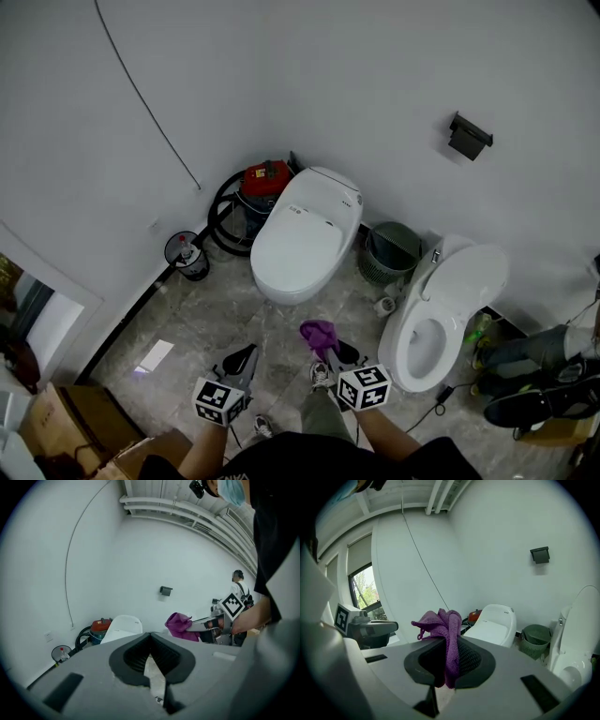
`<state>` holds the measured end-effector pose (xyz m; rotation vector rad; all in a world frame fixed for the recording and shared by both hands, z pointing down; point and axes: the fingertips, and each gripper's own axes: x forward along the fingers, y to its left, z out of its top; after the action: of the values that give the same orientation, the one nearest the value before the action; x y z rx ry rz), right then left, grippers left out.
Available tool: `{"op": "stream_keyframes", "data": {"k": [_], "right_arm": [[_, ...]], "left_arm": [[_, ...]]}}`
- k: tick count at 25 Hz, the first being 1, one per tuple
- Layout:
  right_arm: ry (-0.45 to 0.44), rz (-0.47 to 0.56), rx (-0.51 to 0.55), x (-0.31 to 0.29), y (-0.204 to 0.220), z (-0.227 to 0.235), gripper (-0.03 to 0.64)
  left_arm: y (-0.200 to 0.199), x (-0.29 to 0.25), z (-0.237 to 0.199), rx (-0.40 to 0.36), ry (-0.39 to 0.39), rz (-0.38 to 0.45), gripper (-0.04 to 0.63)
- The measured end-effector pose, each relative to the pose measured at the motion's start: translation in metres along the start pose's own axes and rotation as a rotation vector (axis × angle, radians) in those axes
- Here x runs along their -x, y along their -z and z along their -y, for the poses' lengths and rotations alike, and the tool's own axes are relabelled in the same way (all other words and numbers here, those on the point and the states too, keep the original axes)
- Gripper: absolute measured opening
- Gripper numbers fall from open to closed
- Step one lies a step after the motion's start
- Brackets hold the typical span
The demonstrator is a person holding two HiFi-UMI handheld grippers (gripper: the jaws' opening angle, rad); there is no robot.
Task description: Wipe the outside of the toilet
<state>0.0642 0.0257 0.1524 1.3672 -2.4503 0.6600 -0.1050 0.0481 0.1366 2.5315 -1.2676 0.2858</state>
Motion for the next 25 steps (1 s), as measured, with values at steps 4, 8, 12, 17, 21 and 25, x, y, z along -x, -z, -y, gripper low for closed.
{"op": "stream_keyframes", "data": {"k": [4,8,12,17,21,25], "right_arm": [[-0.016,-0.032,-0.004,-0.027,0.011,0.020,0.040],[-0.035,-0.051,-0.023,-0.065,0.030,0.039,0.040],[-0.042,-0.063,-0.030,-0.101,0.060,0.048,0.040],[-0.053,-0.046,-0.058,-0.144,0.097,0.065,0.040],[-0.054,-0.032,-0.063,-0.183,0.128,0.073,0.040],[-0.055,-0.019,-0.054,-0.213,0.156,0.083,0.040]], "left_arm": [[0.018,-0.036,-0.009,0.021,0.014,-0.026,0.004],[0.045,-0.070,-0.029,0.027,0.003,-0.054,0.003],[0.076,-0.090,-0.046,0.031,0.006,-0.064,0.005],[0.121,-0.117,-0.063,0.069,-0.004,-0.080,0.004],[0.159,-0.132,-0.087,0.091,-0.019,-0.087,0.003],[0.197,-0.149,-0.098,0.121,-0.006,-0.090,0.004]]}}
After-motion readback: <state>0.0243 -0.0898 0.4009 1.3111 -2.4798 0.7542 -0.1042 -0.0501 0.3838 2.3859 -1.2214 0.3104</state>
